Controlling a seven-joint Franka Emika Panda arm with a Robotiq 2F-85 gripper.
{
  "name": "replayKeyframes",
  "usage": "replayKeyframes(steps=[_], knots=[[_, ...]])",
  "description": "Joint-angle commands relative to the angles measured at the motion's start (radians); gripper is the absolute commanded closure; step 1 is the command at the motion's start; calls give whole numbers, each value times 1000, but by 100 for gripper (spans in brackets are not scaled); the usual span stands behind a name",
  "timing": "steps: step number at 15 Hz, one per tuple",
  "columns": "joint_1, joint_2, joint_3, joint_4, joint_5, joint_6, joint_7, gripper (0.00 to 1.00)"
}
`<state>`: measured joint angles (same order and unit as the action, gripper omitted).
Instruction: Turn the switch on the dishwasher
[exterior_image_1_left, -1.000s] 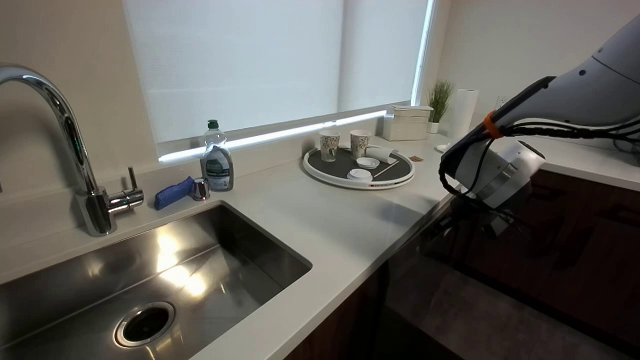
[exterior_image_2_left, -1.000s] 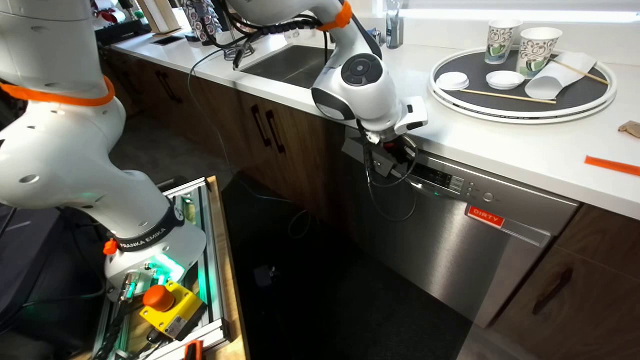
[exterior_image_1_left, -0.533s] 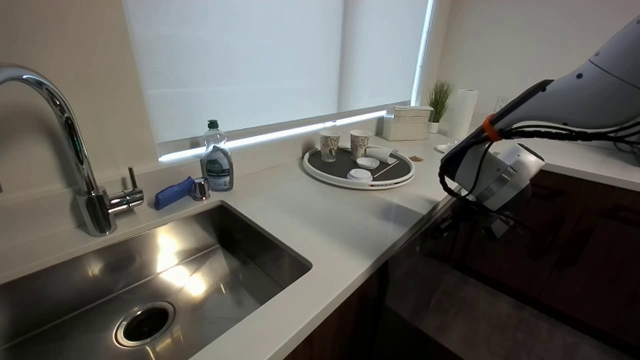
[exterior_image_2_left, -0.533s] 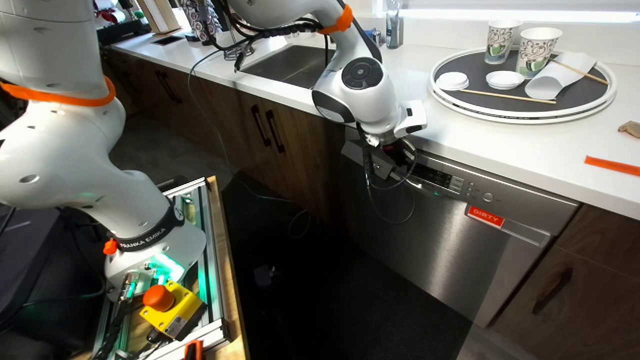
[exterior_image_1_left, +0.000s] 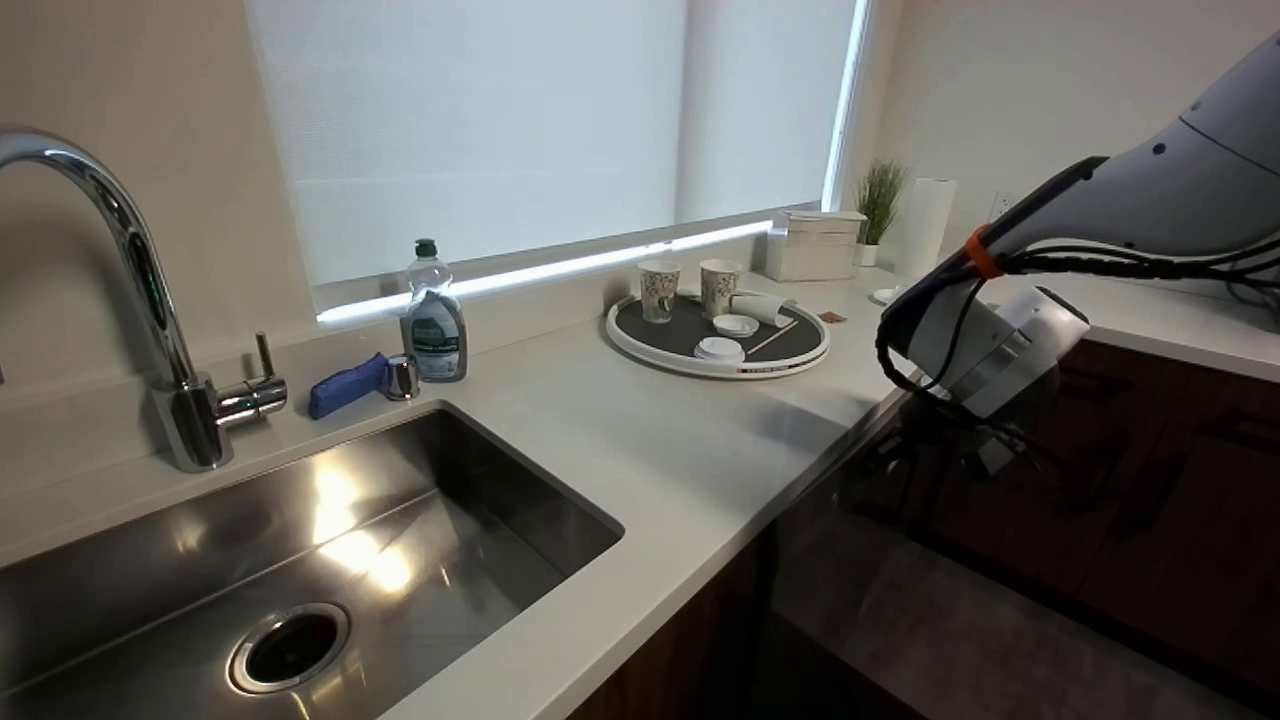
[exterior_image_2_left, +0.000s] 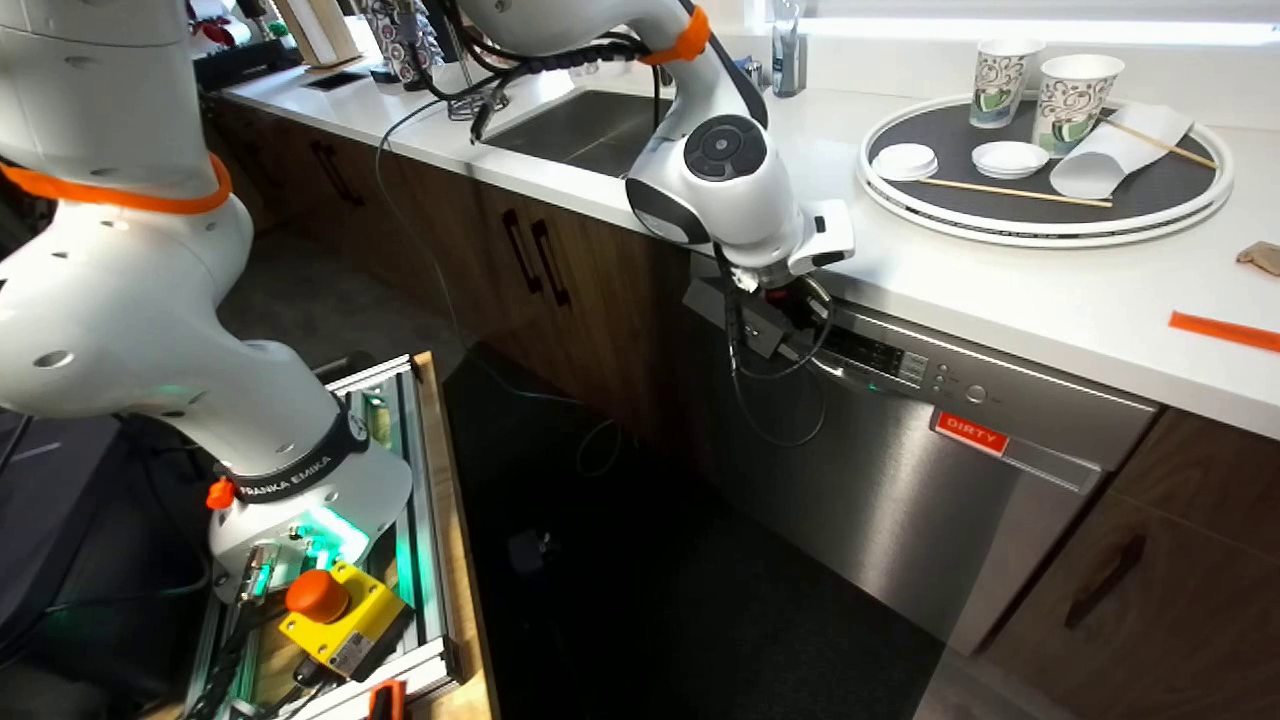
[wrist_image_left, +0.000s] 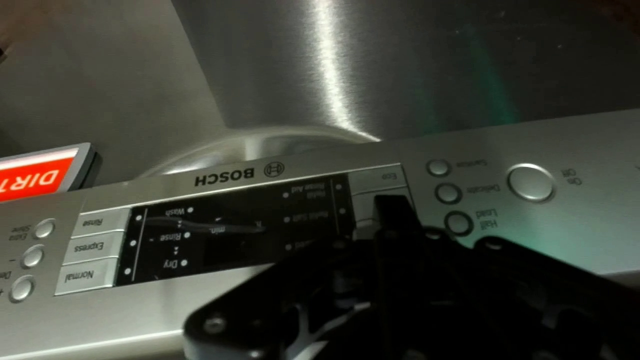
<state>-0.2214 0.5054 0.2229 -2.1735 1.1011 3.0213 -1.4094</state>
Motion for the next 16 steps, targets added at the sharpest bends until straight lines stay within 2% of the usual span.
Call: replayKeyframes(steps=[1,9,16], knots=[[-50,44,61,63,80,8,-61,100],[-176,83,190,141,438,13,-285,100],[-187,68,172,156,694,-27,-448,100]])
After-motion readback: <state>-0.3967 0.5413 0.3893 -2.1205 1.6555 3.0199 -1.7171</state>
